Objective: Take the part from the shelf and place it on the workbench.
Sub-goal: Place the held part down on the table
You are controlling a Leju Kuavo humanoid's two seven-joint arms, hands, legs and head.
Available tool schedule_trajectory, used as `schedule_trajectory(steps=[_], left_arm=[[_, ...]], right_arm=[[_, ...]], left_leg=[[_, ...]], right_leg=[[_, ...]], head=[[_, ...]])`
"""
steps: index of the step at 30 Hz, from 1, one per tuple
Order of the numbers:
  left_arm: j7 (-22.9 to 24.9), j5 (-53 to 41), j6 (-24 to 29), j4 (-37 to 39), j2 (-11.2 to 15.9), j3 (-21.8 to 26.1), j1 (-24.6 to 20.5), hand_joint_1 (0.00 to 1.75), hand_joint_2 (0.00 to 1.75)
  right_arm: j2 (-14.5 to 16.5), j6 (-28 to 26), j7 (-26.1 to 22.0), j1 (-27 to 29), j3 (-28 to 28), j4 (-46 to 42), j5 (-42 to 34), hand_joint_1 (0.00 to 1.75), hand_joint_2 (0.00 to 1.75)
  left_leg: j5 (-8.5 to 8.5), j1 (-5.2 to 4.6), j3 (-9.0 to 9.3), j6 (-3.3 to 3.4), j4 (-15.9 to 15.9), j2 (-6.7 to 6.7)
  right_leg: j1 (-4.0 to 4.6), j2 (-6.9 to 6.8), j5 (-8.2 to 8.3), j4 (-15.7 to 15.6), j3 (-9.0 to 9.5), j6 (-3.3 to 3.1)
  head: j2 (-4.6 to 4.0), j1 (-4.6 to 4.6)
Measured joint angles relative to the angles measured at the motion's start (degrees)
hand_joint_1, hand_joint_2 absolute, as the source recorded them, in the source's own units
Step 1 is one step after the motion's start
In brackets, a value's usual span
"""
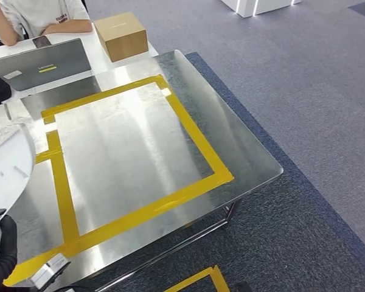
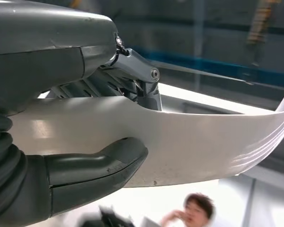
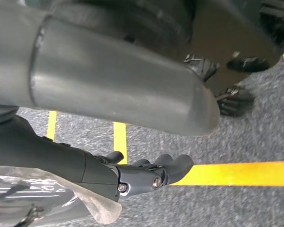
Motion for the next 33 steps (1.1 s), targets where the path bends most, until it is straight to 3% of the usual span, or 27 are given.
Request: schedule_trajectory(steps=[2, 3, 4, 6, 8, 9, 13, 15, 17, 18, 19, 20, 22, 24, 27, 29, 32, 33], left_arm=[[3.2, -4.6, 0.0, 1.0, 0.7, 2.7, -1.0, 1.75, 1.75], [5.3, -6.5, 0.0, 1.7, 1.5, 3.7, -1.3, 1.75, 1.75], [7.4, -8.2, 0.0, 2.4, 2.5, 4.5, -1.5, 1.75, 1.75], [10.5, -10.6, 0.0, 3.5, 4.5, 5.7, -2.1, 1.75, 1.75], [11.5, -11.6, 0.0, 4.3, 6.0, 6.4, -2.6, 1.75, 1.75], [11.7, -11.8, 0.0, 4.6, 6.5, 6.7, -2.8, 1.75, 1.75], [11.9, -12.0, 0.0, 5.4, 7.7, 7.2, -3.2, 1.75, 1.75], [11.9, -12.0, 0.0, 5.7, 7.9, 7.3, -3.3, 1.75, 1.75], [11.9, -12.0, 0.0, 6.1, 8.1, 7.5, -3.4, 1.75, 1.75], [11.9, -12.0, 0.0, 6.3, 8.2, 7.5, -3.4, 1.75, 1.75], [11.9, -12.0, 0.0, 6.4, 8.2, 7.6, -3.4, 1.75, 1.75], [11.9, -12.0, 0.0, 6.6, 8.2, 7.6, -3.4, 1.75, 1.75], [12.1, -12.2, 0.0, 6.9, 8.4, 7.7, -3.4, 1.75, 1.75], [14.1, -13.5, 0.0, 7.1, 8.9, 7.7, -3.3, 1.75, 1.75], [19.4, -14.9, 0.0, 8.0, 11.0, 7.2, -3.3, 1.75, 1.75], [22.5, -14.9, 0.0, 9.1, 13.3, 6.9, -3.4, 1.75, 1.75], [25.9, -13.9, 0.0, 12.5, 16.4, 6.6, -3.7, 1.75, 1.75], [26.4, -13.0, 0.0, 14.2, 17.5, 6.7, -3.8, 1.75, 1.75]], right_arm=[[0.0, 0.2, 0.0, -0.1, 0.0, 0.0, 0.2, 0.00, 0.00], [0.0, 0.3, -0.1, -0.1, 0.0, 0.0, 0.3, 0.00, 0.00], [0.0, 0.3, -0.2, -0.1, 0.0, 0.0, 0.4, 0.00, 0.00], [0.0, 0.3, -0.3, -0.1, 0.0, 0.0, 0.6, 0.00, 0.00], [0.0, 0.3, -0.3, -0.1, -0.1, 0.0, 0.7, 0.00, 0.00], [0.0, 0.3, -0.3, -0.1, -0.1, 0.0, 0.7, 0.00, 0.00], [0.0, 0.3, -0.4, -0.2, -0.1, 0.0, 0.7, 0.00, 0.00], [0.0, 0.4, -0.4, -0.2, -0.1, 0.0, 0.7, 0.00, 0.00], [0.0, 0.4, -0.4, -0.1, -0.1, 0.0, 0.7, 0.00, 0.00], [0.0, 0.4, -0.4, 0.0, -0.1, 0.0, 0.7, 0.00, 0.00], [0.0, 0.4, -0.4, 0.0, -0.1, 0.0, 0.7, 0.00, 0.00], [-0.1, 0.4, -0.4, 0.0, -0.1, 0.0, 0.7, 0.00, 0.00], [-0.1, 0.4, -0.4, -0.1, -0.1, 0.0, 0.8, 0.00, 0.00], [-0.1, 0.4, -0.4, -0.2, -0.1, 0.0, 0.8, 0.00, 0.00], [-0.2, 0.4, -0.5, -0.1, -0.3, 0.0, 1.0, 0.00, 0.00], [-0.2, 0.4, -0.7, -0.1, -0.5, 0.0, 1.1, 0.00, 0.00], [-0.2, 0.6, -0.9, -0.2, -0.6, 0.0, 1.6, 0.00, 0.00], [-0.2, 0.6, -1.0, -0.2, -0.7, 0.0, 1.9, 0.00, 0.00]], left_leg=[[-2.87, 0.19, -3.49, -0.43, 7.1, 0.02], [-3.05, 0.24, -4.60, -0.52, 9.1, 0.02], [-2.06, 0.27, -4.79, -0.53, 9.0, 0.02], [2.46, 0.27, -2.42, -0.22, 2.9, 0.03], [5.29, 0.05, 0.37, 0.23, -3.7, 0.03], [5.60, -0.10, 0.99, 0.42, -5.4, 0.03], [5.94, -0.04, 1.24, 1.48, -6.7, 0.12], [6.23, 0.20, 1.34, 2.04, -7.1, 0.31], [6.26, 0.17, 1.25, 2.24, -7.1, 0.44], [6.27, 0.15, 1.24, 2.25, -7.1, 0.48], [6.27, 0.14, 1.27, 2.25, -7.1, 0.48], [6.25, 0.13, 1.33, 2.23, -7.1, 0.47], [6.14, 0.07, 1.48, 2.05, -7.0, 0.43], [6.03, -0.13, 1.38, 1.58, -6.8, 0.41], [6.09, -0.18, 1.26, 0.67, -6.8, 0.42], [4.74, -0.05, 0.65, 0.00, -5.1, 0.40], [-0.28, 0.22, -3.53, -0.86, 4.6, 0.38], [-1.24, 0.31, -4.86, -1.02, 7.5, 0.38]], right_leg=[[0.01, -0.08, -0.10, 0.0, 0.07, -0.19], [0.01, -0.06, -0.15, 0.0, 0.12, -0.25], [0.02, -0.01, -0.20, 0.0, 0.23, -0.28], [0.04, 0.09, -0.33, 0.0, 0.59, -0.24], [0.18, 0.13, -0.43, 0.0, 0.74, 0.01], [0.23, 0.12, -0.40, 0.0, 0.67, 0.23], [0.19, 0.06, -0.73, 0.3, 0.17, 1.42], [0.16, 0.02, -3.47, 4.8, -2.04, 1.83], [0.15, -0.02, -6.90, 12.5, -5.59, 2.12], [0.15, -0.04, -7.59, 15.2, -6.81, 2.19], [0.16, -0.04, -7.17, 15.8, -7.05, 2.20], [0.16, -0.04, -5.70, 14.0, -6.13, 2.13], [0.21, -0.06, -2.01, 6.2, -2.12, 1.76], [0.30, 0.00, -0.56, 0.4, 0.98, 1.31], [0.32, 0.08, -0.56, -0.8, 1.58, 0.61], [0.13, -0.01, -0.33, -1.1, 1.70, 0.00], [0.06, -0.18, -0.27, -1.2, 1.73, -0.44], [0.09, -0.21, -0.29, -1.2, 1.73, -0.46]], head=[[0.00, -0.04], [0.00, -0.05], [0.00, -0.06], [0.00, -0.07], [0.00, -0.06], [0.00, -0.03], [0.00, 0.07], [0.00, 0.26], [0.00, 0.41], [0.00, 0.40], [0.00, 0.41], [0.00, 0.42], [0.00, 0.42], [0.00, 0.37], [0.00, 0.36], [0.00, 0.25], [0.00, 0.13], [0.00, 0.14]])
